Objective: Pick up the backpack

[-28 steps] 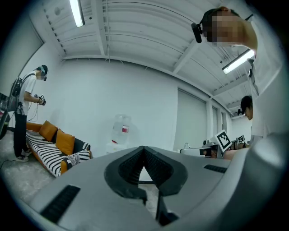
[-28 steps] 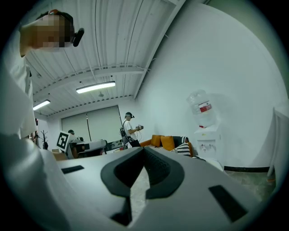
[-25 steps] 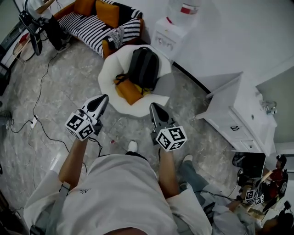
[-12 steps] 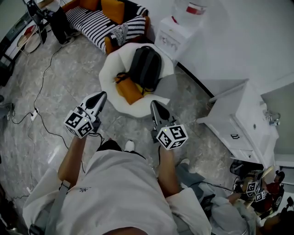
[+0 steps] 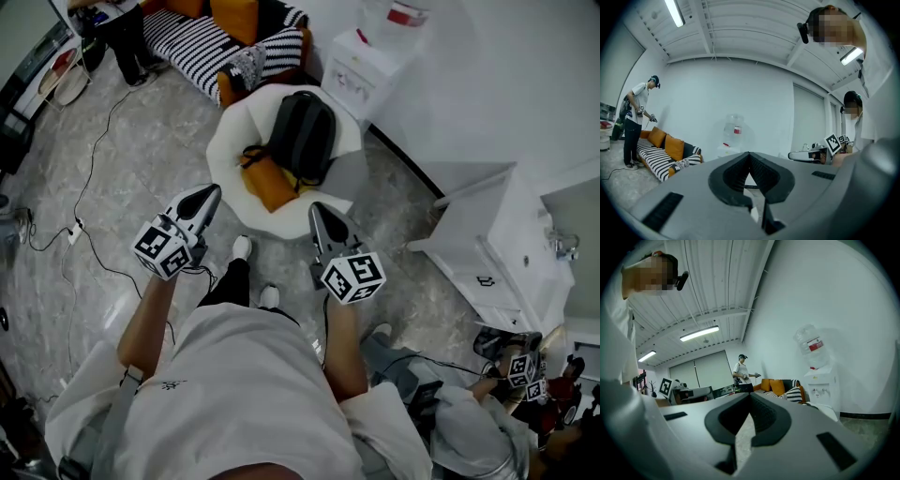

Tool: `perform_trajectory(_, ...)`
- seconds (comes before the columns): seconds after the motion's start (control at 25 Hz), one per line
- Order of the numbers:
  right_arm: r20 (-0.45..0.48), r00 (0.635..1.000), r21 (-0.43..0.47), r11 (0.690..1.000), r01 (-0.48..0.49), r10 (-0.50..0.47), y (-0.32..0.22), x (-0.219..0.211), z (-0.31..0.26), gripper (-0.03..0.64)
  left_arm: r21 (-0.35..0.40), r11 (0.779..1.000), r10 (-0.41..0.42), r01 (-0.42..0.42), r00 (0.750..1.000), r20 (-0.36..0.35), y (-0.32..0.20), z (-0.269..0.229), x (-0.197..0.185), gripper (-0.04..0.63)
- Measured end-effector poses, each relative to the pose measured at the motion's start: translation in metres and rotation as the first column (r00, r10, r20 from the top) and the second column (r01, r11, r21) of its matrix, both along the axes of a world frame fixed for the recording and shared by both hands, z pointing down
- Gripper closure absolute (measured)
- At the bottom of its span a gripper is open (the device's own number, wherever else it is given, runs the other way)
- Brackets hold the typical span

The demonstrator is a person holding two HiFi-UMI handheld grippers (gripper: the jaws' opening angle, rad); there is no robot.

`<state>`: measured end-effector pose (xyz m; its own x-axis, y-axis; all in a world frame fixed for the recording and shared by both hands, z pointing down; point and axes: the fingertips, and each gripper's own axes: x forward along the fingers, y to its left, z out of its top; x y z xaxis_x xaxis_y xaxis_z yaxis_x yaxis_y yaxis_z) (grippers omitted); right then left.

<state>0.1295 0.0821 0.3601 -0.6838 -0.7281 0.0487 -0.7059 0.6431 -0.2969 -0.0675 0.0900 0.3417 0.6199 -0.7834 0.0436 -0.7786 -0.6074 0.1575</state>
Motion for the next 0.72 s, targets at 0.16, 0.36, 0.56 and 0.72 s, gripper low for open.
perform_trajectory(0.16, -0.014, 1.000, 0.011, 1.000, -0.011, 0.011, -0.006, -0.007, 0.000, 0.611, 0.002, 1.000, 0.020, -0.020, 1.000, -0.007, -0.009, 0.004, -0.005, 0.592)
perform_trajectory(0.36, -0.030, 0.999, 0.005, 1.000, -0.026, 0.027, -0.037, -0.019, 0.000, 0.611, -0.002, 0.999, 0.041, -0.041, 0.999, -0.016, -0.046, 0.005, -0.016, 0.592)
perform_trajectory(0.56, -0.021, 0.999, -0.012, 0.999, -0.037, 0.037, -0.084, -0.028, -0.002, 0.611, -0.024, 0.998, 0.064, -0.065, 0.997, -0.033, -0.096, 0.007, -0.025, 0.592)
perform_trajectory(0.72, -0.035, 0.998, -0.023, 0.999, -0.045, 0.044, -0.116, -0.043, -0.003, 0.611, -0.033, 0.996, 0.084, -0.085, 0.996, -0.036, -0.134, 0.007, -0.037, 0.592)
